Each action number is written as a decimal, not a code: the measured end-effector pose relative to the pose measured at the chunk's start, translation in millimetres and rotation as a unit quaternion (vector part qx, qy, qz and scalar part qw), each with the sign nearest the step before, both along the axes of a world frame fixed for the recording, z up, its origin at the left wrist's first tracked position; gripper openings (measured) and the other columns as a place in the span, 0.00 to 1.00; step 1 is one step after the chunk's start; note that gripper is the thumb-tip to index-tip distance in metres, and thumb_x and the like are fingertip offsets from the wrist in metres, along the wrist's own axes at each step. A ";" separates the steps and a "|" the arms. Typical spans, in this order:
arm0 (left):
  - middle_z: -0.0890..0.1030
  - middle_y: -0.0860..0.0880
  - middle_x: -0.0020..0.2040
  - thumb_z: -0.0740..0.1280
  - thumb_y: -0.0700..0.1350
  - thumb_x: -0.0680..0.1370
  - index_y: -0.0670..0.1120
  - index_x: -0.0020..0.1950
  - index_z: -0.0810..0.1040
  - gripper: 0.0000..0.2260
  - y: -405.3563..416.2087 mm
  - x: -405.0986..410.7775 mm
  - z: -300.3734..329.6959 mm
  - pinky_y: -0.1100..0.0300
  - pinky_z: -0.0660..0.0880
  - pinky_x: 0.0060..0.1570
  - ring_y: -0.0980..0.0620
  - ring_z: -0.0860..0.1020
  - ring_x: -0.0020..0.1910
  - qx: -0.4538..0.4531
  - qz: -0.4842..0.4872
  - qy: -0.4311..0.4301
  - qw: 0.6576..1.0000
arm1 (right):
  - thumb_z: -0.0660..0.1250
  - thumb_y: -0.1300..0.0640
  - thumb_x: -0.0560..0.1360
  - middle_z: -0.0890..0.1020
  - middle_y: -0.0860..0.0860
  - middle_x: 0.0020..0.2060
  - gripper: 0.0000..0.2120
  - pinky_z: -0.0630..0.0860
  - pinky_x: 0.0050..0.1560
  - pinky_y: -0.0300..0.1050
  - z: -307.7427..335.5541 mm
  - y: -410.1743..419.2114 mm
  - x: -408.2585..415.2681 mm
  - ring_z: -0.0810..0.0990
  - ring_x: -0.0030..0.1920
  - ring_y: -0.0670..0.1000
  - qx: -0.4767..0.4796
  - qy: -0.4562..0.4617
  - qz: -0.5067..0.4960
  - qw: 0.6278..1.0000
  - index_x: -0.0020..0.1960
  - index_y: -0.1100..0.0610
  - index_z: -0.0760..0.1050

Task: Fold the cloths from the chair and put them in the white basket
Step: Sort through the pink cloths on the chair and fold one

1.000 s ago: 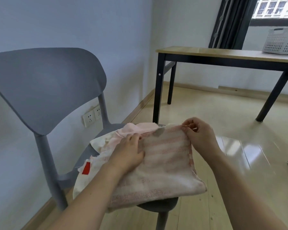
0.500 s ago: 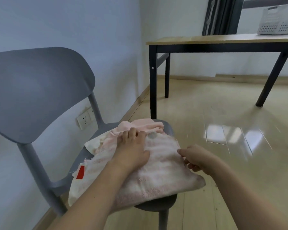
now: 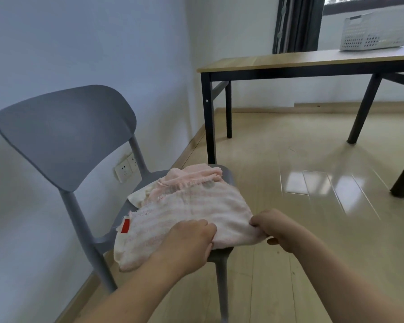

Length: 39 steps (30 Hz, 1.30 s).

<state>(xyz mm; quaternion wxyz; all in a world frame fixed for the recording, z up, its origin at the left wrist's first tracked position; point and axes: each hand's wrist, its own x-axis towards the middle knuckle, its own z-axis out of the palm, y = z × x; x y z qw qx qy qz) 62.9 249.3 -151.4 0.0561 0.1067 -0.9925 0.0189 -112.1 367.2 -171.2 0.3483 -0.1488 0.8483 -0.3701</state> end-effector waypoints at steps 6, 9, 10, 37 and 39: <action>0.77 0.50 0.42 0.60 0.46 0.77 0.48 0.45 0.73 0.04 9.6 2.9 -1.4 0.57 0.73 0.42 0.49 0.75 0.41 -0.023 -0.035 -0.010 0.999 | 0.66 0.61 0.71 0.77 0.55 0.42 0.08 0.73 0.34 0.43 -3.3 23.9 -7.5 0.73 0.37 0.53 0.018 -0.048 0.027 0.998 0.50 0.63 0.76; 0.77 0.52 0.41 0.63 0.50 0.76 0.49 0.44 0.74 0.05 8.7 1.7 -2.4 0.59 0.72 0.39 0.51 0.75 0.40 0.034 -0.014 -0.068 0.997 | 0.66 0.61 0.72 0.78 0.56 0.44 0.11 0.74 0.34 0.43 -6.2 27.5 -11.1 0.75 0.37 0.53 0.017 -0.062 0.031 0.997 0.52 0.63 0.76; 0.77 0.53 0.40 0.63 0.52 0.75 0.50 0.43 0.75 0.07 6.3 -0.7 -1.6 0.60 0.70 0.37 0.53 0.75 0.39 0.060 -0.003 -0.071 0.996 | 0.66 0.59 0.73 0.78 0.56 0.43 0.10 0.74 0.34 0.43 -8.1 27.4 -11.8 0.75 0.37 0.54 0.012 -0.069 0.028 0.997 0.52 0.63 0.76; 0.76 0.51 0.44 0.57 0.48 0.81 0.51 0.41 0.66 0.09 -95.7 -128.3 -33.3 0.53 0.70 0.45 0.49 0.72 0.45 0.086 0.167 0.090 0.978 | 0.65 0.61 0.70 0.80 0.56 0.36 0.05 0.69 0.33 0.41 -53.8 -90.5 -86.2 0.77 0.36 0.56 -0.130 0.074 -0.140 0.979 0.39 0.62 0.78; 0.74 0.52 0.44 0.57 0.48 0.81 0.49 0.43 0.66 0.08 -97.0 -130.3 -33.8 0.56 0.68 0.42 0.50 0.72 0.43 0.093 0.167 0.111 0.975 | 0.65 0.59 0.72 0.82 0.56 0.39 0.07 0.70 0.35 0.42 -49.1 -91.6 -83.8 0.79 0.39 0.55 -0.153 0.101 -0.143 0.972 0.43 0.62 0.80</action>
